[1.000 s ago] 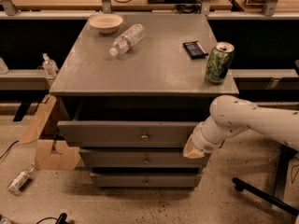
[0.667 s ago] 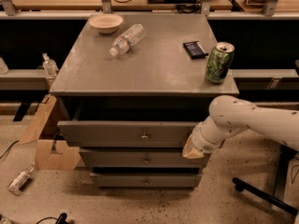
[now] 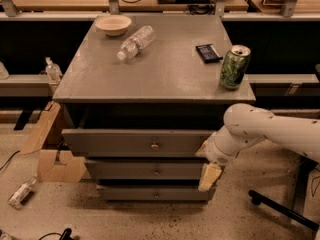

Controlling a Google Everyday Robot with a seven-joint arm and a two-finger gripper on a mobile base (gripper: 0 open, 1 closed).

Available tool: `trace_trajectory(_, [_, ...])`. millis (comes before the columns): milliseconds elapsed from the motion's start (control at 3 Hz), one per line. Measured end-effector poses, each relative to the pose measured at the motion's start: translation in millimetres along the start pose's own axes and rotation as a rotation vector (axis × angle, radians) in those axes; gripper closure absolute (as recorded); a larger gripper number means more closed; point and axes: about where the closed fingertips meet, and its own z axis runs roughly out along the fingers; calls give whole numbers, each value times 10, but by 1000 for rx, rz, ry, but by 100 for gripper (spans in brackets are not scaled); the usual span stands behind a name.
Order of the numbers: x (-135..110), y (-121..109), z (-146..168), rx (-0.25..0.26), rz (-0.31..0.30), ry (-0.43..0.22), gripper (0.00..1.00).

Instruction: Close top drawer

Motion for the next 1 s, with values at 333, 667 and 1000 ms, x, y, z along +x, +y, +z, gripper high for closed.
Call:
trace_trajectory(333, [0,0,0,0,0,0,0])
trace_trajectory(667, [-3,8,10,-3,-1,0,16])
trace_trajectory(1000, [-7,14,19,-5,-2,0,39])
